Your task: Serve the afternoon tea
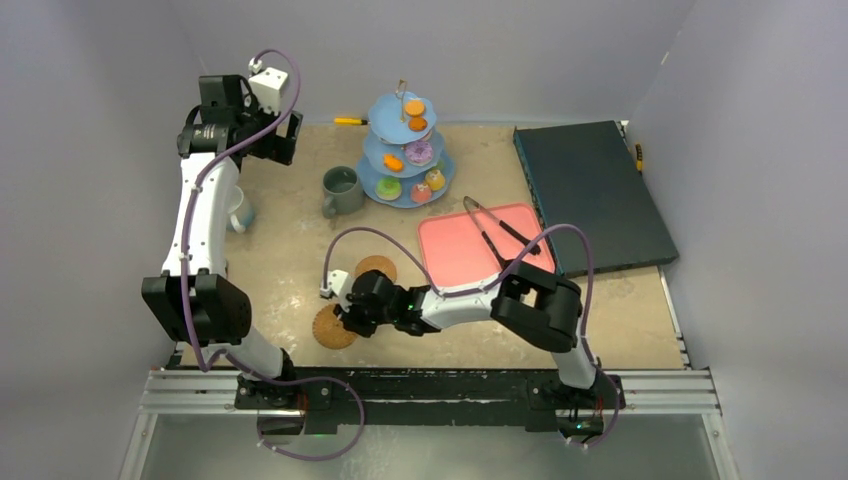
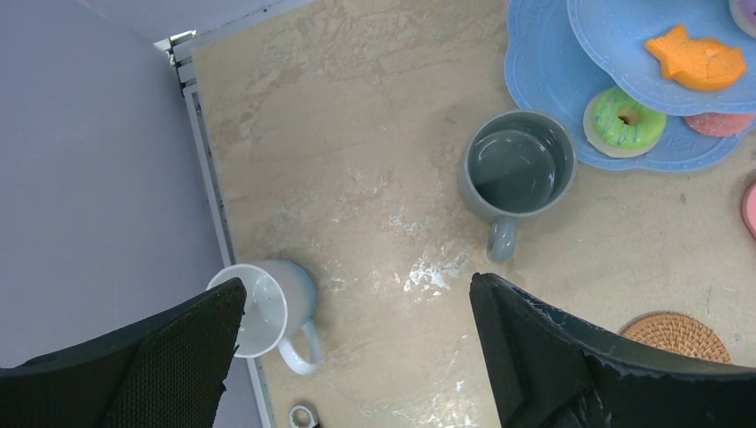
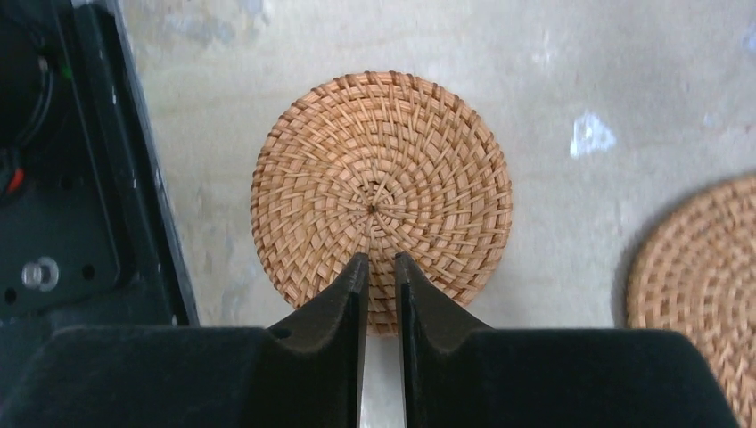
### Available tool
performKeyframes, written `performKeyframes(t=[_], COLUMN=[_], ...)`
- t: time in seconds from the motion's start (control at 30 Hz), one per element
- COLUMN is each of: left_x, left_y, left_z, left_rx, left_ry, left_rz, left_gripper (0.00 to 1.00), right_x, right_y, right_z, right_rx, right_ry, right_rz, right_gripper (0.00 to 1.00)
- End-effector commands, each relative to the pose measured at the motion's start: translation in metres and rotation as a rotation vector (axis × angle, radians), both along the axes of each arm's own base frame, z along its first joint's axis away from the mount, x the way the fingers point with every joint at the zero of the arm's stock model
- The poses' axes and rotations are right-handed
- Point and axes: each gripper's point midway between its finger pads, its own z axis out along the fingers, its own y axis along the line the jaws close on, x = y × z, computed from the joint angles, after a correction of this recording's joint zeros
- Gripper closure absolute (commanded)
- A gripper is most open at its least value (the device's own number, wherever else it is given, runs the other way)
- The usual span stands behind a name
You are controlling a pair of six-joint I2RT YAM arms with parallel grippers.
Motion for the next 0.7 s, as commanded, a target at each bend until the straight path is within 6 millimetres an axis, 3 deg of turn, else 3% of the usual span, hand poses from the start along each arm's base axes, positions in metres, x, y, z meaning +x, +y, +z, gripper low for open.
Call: performKeyframes(t=[0.0,0.13,0.33,0.4,0.53,0.67], left_x=[-0.005,-0.006,-0.009,-0.01,-0.012,-0.017], left_y=[0.007,0.008,0.009,0.008,0.006,-0.008], left_z=[0.025,0.025,0.018,0.016,0.007,-0.01], left_rx=[0.016,0.021,0.026,0.026,0.018,-0.03], left_ry=[-0.055,-0.054,-0.027,-0.019,0.0,0.056], left_rz=[0.023,0.023,0.021,0.019,0.007,-0.063], left_gripper=[0.03,0.03,0.03,0.03,0.03,0.04], right_x=[0.018,0.051,0.11,0.114,0.108,0.091], right_y=[0.019,0.04,0.056,0.062,0.072,0.062], right_z=[-0.013,-0.016,0.002,0.016,0.045,0.078], right_rx=[-0.018,-0.016,0.055,0.093,0.171,0.243], right_ry=[-0.023,-0.085,-0.106,-0.12,-0.136,-0.084], right_rz=[-0.075,-0.171,-0.316,-0.314,-0.245,-0.223], right_gripper=[0.8,0.83,0.85,0.84,0.72,0.63])
